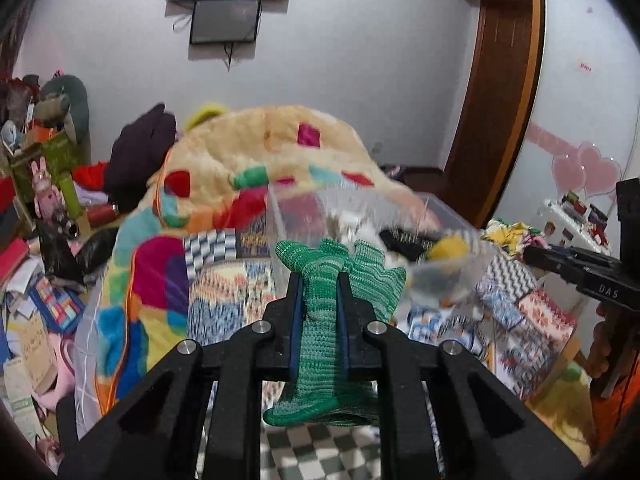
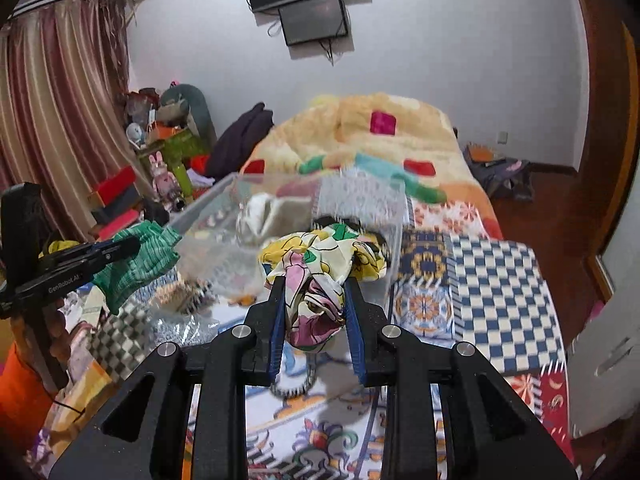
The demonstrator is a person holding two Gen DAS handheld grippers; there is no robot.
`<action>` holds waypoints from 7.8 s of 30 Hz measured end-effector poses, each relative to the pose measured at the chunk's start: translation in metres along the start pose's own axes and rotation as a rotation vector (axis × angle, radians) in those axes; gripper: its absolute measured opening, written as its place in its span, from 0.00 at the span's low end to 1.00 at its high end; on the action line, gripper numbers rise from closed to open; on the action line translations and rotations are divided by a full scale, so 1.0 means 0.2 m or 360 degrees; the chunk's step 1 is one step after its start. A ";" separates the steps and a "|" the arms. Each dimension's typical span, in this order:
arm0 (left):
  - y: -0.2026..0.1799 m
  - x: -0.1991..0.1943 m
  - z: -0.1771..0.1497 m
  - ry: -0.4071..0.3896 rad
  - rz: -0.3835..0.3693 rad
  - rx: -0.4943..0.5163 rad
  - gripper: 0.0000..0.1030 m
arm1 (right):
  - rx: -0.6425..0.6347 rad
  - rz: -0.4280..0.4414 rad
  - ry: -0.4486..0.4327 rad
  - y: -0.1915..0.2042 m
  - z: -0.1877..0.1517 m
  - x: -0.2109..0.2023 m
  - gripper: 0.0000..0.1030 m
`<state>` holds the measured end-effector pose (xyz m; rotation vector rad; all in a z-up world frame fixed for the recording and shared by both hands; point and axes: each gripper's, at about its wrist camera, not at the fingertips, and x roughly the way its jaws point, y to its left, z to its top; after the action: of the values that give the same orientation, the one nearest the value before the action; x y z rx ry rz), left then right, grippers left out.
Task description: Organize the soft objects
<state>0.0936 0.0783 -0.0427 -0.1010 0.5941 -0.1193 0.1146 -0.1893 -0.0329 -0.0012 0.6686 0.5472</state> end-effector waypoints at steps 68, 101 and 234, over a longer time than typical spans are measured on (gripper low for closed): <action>-0.27 0.17 0.06 0.0093 -0.0030 0.0200 0.84 | -0.0138 -0.0018 0.0047 0.10 0.08 0.16 0.70; -0.28 0.27 -0.30 0.0361 -0.0215 0.0062 0.38 | -0.0153 0.0013 0.0389 0.11 -0.26 0.35 0.09; -0.39 -0.34 0.11 -0.0457 -0.0009 0.0120 1.00 | -0.0187 -0.0071 -0.0424 0.21 0.13 -0.25 0.80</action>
<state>0.0436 0.0121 0.0220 -0.0457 0.3023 -0.1298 0.0765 -0.1741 0.0240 -0.0524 0.3756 0.5320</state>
